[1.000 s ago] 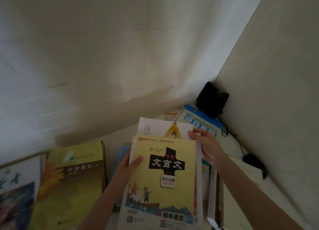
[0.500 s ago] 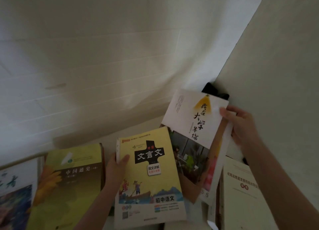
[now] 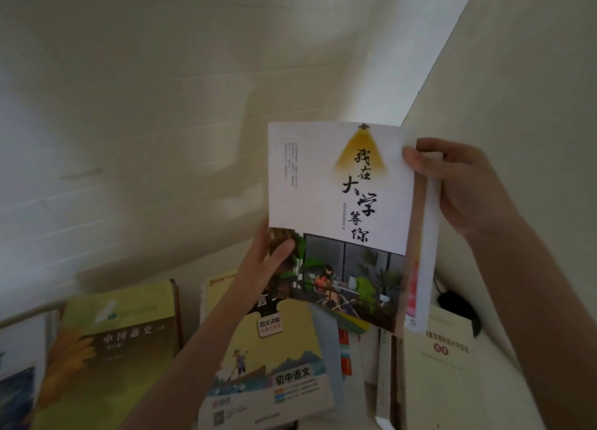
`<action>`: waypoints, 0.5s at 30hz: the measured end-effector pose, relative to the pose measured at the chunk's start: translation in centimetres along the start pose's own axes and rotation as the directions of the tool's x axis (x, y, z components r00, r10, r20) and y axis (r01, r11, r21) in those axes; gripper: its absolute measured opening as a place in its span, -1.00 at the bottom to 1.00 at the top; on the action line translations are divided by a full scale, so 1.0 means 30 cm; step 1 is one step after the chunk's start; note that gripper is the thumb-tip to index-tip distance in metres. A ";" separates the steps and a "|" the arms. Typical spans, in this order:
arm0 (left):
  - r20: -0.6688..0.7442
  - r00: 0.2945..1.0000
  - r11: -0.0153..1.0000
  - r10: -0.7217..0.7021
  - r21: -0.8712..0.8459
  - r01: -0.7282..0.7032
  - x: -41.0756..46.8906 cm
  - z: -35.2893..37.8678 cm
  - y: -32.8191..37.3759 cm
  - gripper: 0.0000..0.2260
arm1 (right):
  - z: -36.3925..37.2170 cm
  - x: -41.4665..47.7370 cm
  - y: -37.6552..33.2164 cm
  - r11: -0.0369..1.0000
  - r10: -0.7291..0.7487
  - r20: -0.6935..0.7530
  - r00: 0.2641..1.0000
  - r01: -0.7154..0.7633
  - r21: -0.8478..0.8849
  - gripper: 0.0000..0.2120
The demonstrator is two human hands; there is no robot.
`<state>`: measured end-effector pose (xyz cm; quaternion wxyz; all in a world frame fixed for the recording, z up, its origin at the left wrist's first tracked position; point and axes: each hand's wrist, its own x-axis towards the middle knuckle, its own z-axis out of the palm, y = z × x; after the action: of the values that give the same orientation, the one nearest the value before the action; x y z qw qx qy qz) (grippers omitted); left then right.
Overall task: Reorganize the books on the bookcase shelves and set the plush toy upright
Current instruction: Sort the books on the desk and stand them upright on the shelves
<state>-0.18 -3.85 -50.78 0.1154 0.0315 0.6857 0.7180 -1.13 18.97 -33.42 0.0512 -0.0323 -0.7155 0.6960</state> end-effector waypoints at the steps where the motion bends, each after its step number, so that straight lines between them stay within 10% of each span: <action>1: 0.003 1.000 0.999 -0.021 -0.025 0.021 0.015 0.014 0.038 -0.44 | 0.006 0.003 0.002 1.000 0.018 0.004 1.000 -0.018 0.017 -0.93; 9: -0.035 0.998 0.966 -0.049 -0.256 0.038 0.064 0.084 0.098 -0.65 | 0.004 0.050 -0.060 0.998 0.014 -0.081 0.997 -0.009 0.064 -0.93; 15: -0.135 0.991 0.917 -0.009 -0.397 -0.045 0.062 0.116 0.182 -0.91 | -0.053 0.077 -0.065 0.989 -0.114 -0.030 0.993 0.110 -0.099 -0.36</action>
<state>-1.96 -0.25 -45.37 0.0665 -0.0345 0.5308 0.8442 -3.19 20.77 -31.37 0.1011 -0.0067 -0.7483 0.6556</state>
